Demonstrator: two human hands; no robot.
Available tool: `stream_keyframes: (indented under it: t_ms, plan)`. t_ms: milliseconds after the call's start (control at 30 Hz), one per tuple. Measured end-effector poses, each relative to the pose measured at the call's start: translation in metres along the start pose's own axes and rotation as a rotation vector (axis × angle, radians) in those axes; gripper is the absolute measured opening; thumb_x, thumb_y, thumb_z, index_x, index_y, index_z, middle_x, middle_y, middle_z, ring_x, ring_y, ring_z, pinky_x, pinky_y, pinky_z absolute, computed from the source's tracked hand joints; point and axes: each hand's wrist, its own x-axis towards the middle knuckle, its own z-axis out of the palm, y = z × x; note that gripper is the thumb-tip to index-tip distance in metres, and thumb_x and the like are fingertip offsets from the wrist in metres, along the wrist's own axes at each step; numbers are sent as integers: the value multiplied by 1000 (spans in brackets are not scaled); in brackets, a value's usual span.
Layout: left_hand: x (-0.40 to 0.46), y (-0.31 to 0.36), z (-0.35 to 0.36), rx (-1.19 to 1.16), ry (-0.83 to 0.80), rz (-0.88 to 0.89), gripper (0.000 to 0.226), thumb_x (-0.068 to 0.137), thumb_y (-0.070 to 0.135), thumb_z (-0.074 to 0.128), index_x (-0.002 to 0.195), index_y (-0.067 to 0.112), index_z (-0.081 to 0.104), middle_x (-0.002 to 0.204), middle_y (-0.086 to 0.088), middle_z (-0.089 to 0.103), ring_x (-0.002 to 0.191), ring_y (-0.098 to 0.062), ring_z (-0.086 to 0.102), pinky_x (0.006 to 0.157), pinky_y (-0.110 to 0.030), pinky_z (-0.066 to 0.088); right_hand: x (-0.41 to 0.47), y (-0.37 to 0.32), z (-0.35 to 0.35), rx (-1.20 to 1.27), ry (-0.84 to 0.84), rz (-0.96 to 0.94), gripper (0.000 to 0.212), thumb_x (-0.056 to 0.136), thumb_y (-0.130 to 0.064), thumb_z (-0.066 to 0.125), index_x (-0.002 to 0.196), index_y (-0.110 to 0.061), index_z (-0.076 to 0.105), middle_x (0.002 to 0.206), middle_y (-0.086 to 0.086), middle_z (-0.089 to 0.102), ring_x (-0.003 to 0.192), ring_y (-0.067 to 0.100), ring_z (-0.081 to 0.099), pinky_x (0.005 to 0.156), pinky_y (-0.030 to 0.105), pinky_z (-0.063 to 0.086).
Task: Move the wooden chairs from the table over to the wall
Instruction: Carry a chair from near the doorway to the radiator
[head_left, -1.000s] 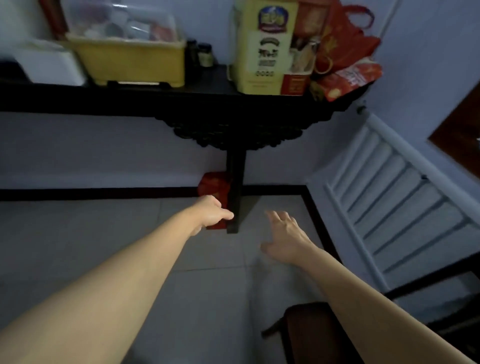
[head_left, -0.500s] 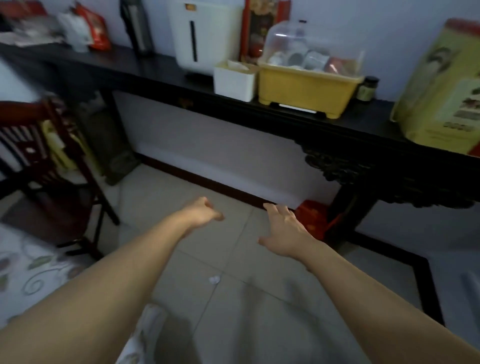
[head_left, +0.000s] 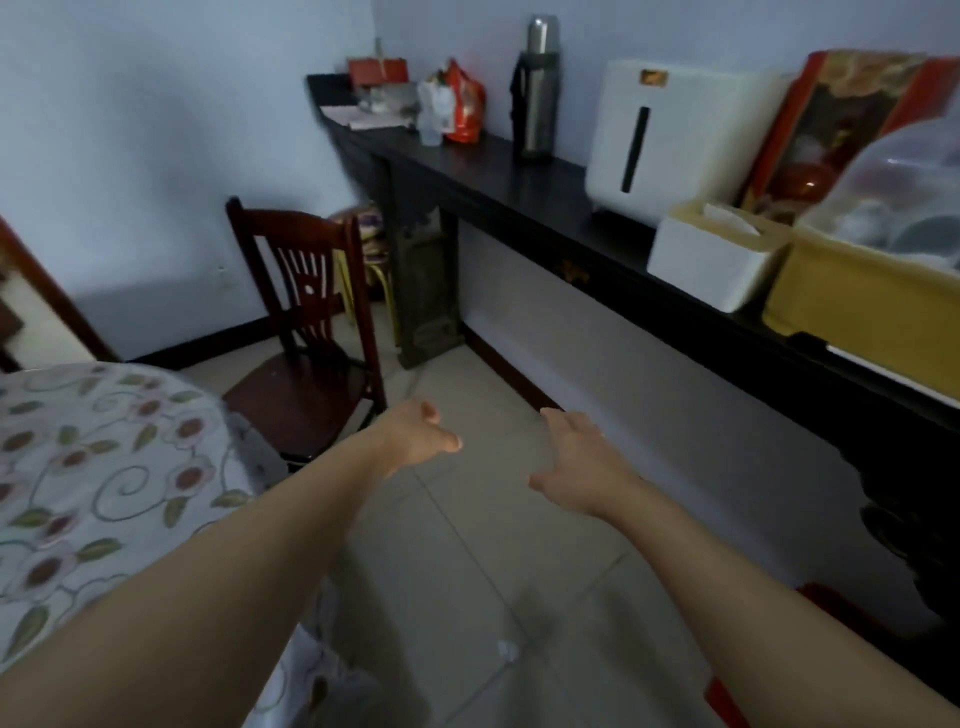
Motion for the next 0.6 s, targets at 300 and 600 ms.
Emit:
stream_keyframes:
  t_ms: [300, 600]
  plan:
    - [54, -10, -53, 14, 146, -101, 61, 77, 31, 74, 129, 12, 47, 129, -6, 52, 113, -21, 51, 86, -27, 42, 112, -45, -15, -41, -138, -225, 88, 87, -33, 62, 152, -17, 4, 159, 8, 9, 144, 28, 16, 115, 38, 21]
    - [158, -50, -133, -64, 306, -166, 59, 76, 31, 75, 126, 13, 50, 126, -6, 54, 111, -20, 52, 83, -26, 40, 239, -124, -7, -78, -165, -345, 88, 84, -36, 65, 150, -19, 11, 155, 9, 16, 140, 29, 21, 113, 38, 25]
